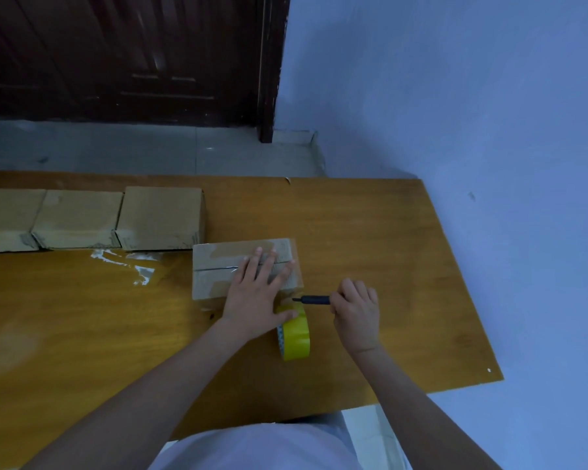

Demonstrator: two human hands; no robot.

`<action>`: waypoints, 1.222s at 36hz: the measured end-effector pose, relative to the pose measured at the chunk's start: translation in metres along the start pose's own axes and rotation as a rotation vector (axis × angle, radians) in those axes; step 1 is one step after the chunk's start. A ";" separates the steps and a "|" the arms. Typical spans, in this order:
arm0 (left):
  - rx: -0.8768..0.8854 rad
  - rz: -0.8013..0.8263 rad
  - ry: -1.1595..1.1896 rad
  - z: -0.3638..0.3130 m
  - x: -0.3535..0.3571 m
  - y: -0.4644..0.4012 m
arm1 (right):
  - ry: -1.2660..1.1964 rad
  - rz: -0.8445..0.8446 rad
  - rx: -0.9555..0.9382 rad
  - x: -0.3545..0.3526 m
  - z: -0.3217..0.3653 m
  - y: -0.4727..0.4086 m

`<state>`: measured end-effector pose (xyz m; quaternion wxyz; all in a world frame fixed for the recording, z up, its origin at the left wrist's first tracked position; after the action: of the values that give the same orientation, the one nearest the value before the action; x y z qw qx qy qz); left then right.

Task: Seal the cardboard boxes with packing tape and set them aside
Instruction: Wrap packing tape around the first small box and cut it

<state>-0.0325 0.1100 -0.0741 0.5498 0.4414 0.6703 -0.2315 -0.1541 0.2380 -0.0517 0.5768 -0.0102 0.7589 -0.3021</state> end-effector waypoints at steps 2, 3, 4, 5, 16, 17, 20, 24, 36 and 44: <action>0.002 0.005 -0.002 -0.001 0.000 0.000 | 0.010 0.028 -0.029 0.002 0.000 0.000; 0.002 0.007 -0.001 -0.001 0.000 0.000 | 0.016 0.042 -0.049 0.003 0.001 0.000; 0.002 0.006 0.000 -0.001 0.000 0.000 | 0.022 0.057 -0.071 0.003 0.002 -0.001; 0.004 0.004 0.001 -0.002 -0.001 0.000 | 0.026 0.076 -0.095 0.003 0.002 -0.002; -0.002 -0.003 -0.008 -0.002 -0.003 0.002 | 0.157 0.266 -0.253 0.005 -0.005 -0.019; 0.003 -0.008 0.001 -0.002 -0.003 0.002 | 0.169 0.288 -0.242 0.006 -0.007 -0.020; 0.003 -0.007 0.002 -0.001 -0.002 0.002 | 0.194 0.347 -0.236 0.007 -0.013 -0.018; 0.000 -0.004 -0.008 -0.003 -0.003 0.001 | 0.197 0.456 -0.176 0.010 -0.026 -0.009; -0.009 0.027 0.002 -0.001 -0.001 0.001 | -0.043 0.925 0.371 0.067 -0.032 0.048; 0.001 0.005 -0.018 0.001 0.001 -0.001 | -0.875 0.681 0.667 0.047 0.012 0.028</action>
<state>-0.0330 0.1092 -0.0757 0.5561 0.4413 0.6641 -0.2343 -0.1498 0.2378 -0.1076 0.8686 0.2889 0.2795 -0.2898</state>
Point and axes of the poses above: each hand's wrist, its own y-axis away from the middle knuckle, its own x-axis out of the palm, z = x × y, the point moved 5 cm from there along -y, towards the middle knuckle, and after that the axes turned 9 degrees about y, right-handed, at the moved point
